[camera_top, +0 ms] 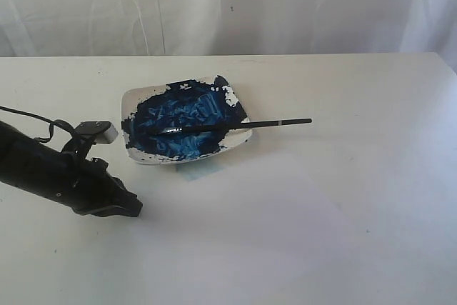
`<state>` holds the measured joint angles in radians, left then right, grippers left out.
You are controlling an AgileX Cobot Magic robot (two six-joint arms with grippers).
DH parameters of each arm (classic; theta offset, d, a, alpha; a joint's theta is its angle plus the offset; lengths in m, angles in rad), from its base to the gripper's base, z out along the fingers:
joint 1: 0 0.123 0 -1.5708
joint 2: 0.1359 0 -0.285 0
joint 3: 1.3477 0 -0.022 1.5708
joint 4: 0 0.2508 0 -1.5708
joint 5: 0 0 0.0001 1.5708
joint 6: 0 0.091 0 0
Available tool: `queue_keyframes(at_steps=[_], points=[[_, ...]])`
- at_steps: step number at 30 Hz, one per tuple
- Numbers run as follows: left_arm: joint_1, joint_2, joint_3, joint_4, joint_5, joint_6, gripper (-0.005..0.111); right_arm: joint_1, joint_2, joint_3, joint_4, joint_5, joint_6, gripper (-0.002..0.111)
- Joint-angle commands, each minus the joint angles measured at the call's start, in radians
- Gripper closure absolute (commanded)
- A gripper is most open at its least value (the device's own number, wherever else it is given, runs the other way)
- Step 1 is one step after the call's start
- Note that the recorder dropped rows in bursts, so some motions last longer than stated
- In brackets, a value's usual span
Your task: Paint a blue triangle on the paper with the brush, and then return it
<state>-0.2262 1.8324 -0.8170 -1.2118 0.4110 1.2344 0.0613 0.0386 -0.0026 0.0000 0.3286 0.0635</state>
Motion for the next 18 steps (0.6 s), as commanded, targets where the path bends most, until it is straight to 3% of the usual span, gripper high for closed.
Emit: queue_keyframes(at_steps=[1,18], points=[[-0.006,-0.003,0.005,-0.001,0.007,0.003,0.107,0.000,-0.006,0.003,0.000,-0.007,0.001,0.108],[-0.006,-0.003,0.005,-0.001,0.011,0.003,0.107,0.000,-0.006,0.003,0.007,-0.043,0.001,0.108]])
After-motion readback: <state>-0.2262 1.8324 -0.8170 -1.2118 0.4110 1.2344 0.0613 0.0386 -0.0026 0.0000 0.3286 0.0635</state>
